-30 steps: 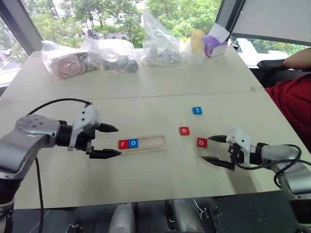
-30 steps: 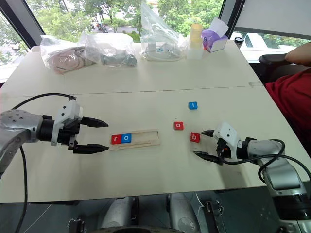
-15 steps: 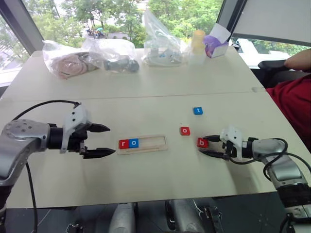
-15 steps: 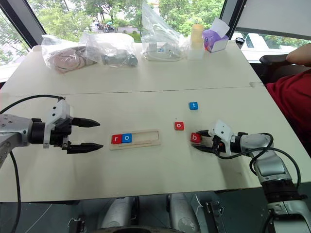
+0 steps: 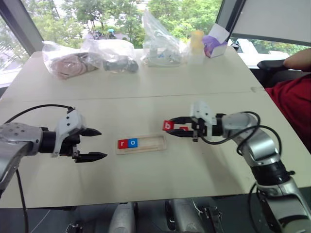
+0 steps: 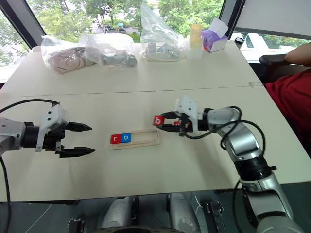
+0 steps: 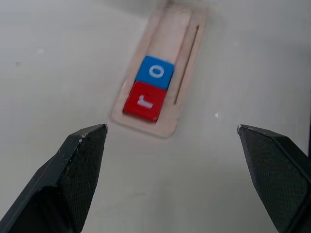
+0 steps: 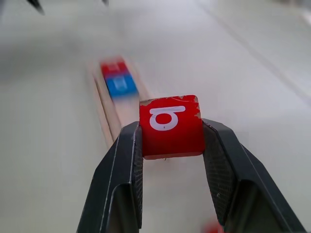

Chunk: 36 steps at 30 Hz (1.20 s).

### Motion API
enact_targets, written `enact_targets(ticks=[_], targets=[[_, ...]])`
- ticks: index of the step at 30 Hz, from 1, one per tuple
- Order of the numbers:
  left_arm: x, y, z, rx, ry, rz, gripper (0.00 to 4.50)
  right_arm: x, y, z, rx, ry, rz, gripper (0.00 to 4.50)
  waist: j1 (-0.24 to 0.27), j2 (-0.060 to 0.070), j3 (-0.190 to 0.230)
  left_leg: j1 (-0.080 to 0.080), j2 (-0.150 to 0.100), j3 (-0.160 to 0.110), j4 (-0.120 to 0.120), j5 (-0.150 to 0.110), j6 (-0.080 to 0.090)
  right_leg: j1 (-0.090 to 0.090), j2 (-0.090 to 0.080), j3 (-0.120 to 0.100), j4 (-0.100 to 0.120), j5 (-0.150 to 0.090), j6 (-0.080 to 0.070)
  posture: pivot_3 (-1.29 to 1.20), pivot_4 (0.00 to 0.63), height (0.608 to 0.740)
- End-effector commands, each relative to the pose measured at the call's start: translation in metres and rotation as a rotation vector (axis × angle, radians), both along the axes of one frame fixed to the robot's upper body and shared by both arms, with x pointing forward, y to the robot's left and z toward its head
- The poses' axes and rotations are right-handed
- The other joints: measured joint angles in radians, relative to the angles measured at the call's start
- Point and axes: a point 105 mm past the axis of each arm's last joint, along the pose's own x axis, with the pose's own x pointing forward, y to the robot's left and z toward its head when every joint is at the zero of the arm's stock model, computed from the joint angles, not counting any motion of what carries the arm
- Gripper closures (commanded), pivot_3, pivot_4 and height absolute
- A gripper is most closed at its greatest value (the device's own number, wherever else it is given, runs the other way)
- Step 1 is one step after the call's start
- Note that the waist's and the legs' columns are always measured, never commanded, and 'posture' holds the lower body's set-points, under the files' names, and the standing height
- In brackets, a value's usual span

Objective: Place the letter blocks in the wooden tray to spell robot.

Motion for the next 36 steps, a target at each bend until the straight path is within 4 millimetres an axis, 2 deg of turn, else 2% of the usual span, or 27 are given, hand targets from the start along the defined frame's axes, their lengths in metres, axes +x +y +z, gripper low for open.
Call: enact_targets(ticks=[1,8,12,19,36], targets=[[0.002,0.001,0.009,0.003,-0.052,-0.001,0.0,0.004,0.021,-0.015,-0.072,-0.016,0.054,3.36,0.003,0.0,0.0,-0.001,0.0,0.0,0.0,0.0,0.0,0.0,0.0,0.0,0.0,0.0,0.0,0.0,0.15,0.74],[-0.003,0.001,0.008,-0.008,-0.069,0.031,0.0,0.012,0.051,-0.03,-0.145,-0.058,0.164,3.36,-0.005,0.0,0.0,-0.001,-0.001,0.003,0.001,0.0,0.0,-0.001,-0.003,0.001,-0.001,0.001,0.001,0.0,0.15,0.74],[-0.008,-0.002,0.006,-0.016,-0.055,0.032,0.0,0.013,0.056,-0.04,-0.157,-0.019,0.197,3.36,-0.004,0.0,0.0,-0.001,0.0,0.002,0.001,0.0,0.0,-0.001,-0.002,0.001,0.0,0.001,0.002,0.0,0.15,0.74],[-0.007,-0.005,0.004,-0.026,-0.065,0.041,0.0,0.014,0.063,-0.048,-0.167,0.009,0.226,3.36,-0.004,0.0,0.0,-0.001,0.0,0.002,0.001,0.0,0.0,-0.001,-0.002,0.0,0.001,0.001,0.002,0.0,0.15,0.74],[-0.005,-0.009,0.001,-0.034,-0.078,0.055,0.0,0.02,0.07,-0.056,-0.185,0.004,0.232,3.36,-0.005,0.0,0.0,-0.001,0.0,0.001,0.001,0.0,0.0,-0.001,-0.002,0.0,0.001,0.001,0.002,0.0,0.15,0.74]])
